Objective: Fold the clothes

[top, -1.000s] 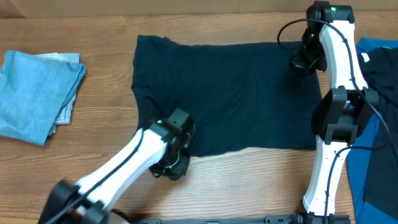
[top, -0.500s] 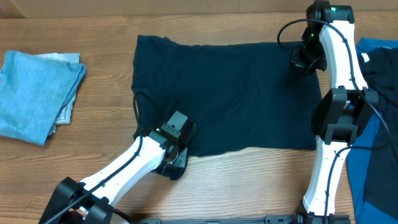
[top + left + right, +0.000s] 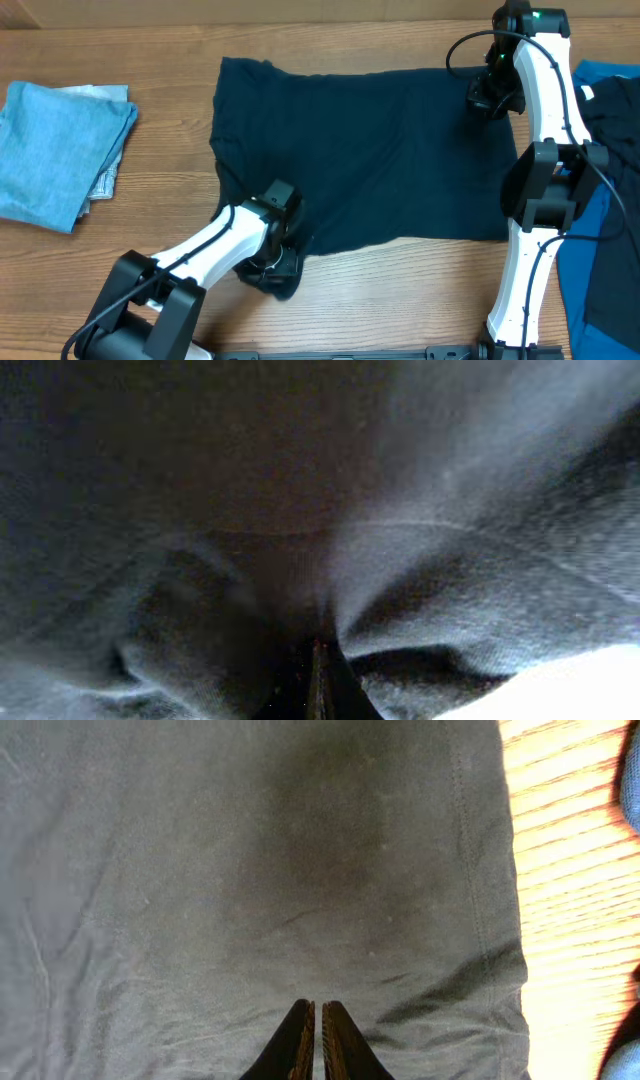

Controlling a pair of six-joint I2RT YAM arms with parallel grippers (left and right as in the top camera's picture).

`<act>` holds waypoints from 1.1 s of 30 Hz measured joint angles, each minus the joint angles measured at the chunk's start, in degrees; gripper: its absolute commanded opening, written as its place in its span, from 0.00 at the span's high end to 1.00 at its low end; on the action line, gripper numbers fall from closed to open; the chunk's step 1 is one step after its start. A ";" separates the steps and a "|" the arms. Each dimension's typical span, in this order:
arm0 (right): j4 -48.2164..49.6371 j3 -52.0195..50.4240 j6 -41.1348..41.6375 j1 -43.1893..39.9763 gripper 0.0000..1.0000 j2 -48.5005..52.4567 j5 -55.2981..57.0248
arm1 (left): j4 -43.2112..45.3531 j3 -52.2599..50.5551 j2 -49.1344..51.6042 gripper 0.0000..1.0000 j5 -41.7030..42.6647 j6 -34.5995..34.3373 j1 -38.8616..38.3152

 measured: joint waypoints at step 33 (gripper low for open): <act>2.84 -0.02 0.00 0.02 0.81 0.00 -0.26 | 23.82 28.79 22.91 0.96 -8.24 9.70 24.92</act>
